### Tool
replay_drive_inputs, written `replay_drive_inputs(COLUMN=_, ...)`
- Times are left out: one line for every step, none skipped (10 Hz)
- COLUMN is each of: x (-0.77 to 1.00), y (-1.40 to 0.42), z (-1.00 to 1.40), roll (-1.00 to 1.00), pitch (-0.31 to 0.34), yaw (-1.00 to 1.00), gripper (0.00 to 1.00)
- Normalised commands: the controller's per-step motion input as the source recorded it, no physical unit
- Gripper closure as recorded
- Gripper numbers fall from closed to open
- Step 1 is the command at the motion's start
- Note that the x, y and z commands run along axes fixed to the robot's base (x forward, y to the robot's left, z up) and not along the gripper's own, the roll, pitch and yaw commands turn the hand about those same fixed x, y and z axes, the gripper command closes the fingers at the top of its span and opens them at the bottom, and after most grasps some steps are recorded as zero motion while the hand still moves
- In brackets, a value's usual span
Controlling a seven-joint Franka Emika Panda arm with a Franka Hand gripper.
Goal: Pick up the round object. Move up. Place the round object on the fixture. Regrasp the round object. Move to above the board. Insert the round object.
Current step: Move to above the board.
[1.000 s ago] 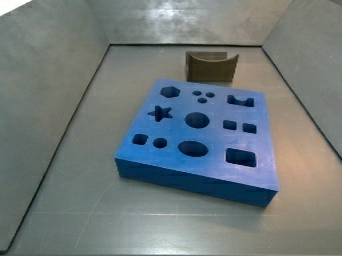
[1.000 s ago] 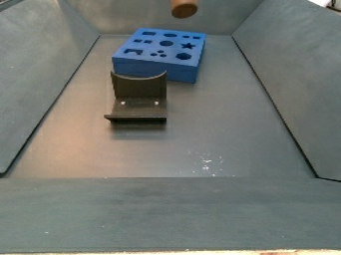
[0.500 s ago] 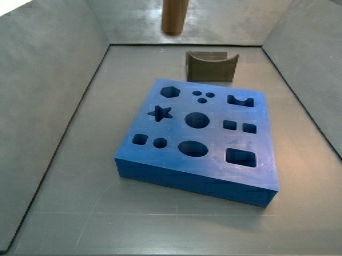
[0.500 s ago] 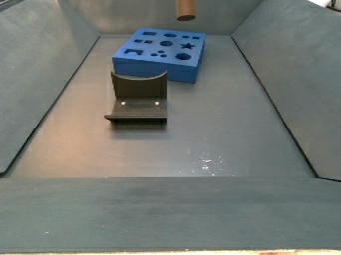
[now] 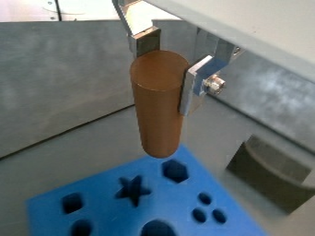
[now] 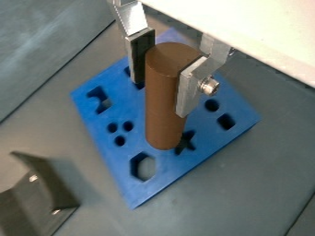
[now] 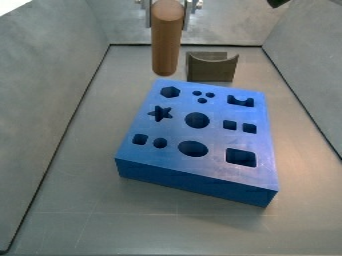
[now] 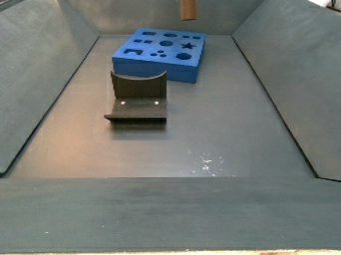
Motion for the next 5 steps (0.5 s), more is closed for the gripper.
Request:
replay_drive_inputs(x=-0.07, y=-0.01, z=0.0, roll=-1.0, pitch=-0.062, yaw=-0.11, gripper=1.0)
replay_drive_inputs(x=-0.07, y=0.03, z=0.01, roll=-1.0, pitch=-0.065, yaw=-0.09, gripper=1.0)
replay_drive_inputs(x=-0.06, y=0.04, z=0.01, roll=-1.0, pitch=-0.07, yaw=-0.06, gripper=1.0)
replay_drive_inputs(x=-0.05, y=0.03, z=0.01, roll=-1.0, pitch=-0.07, yaw=-0.07, gripper=1.0)
replay_drive_inputs(x=-0.04, y=0.04, z=0.01, roll=-0.9, pitch=-0.059, yaw=-0.03, gripper=1.0)
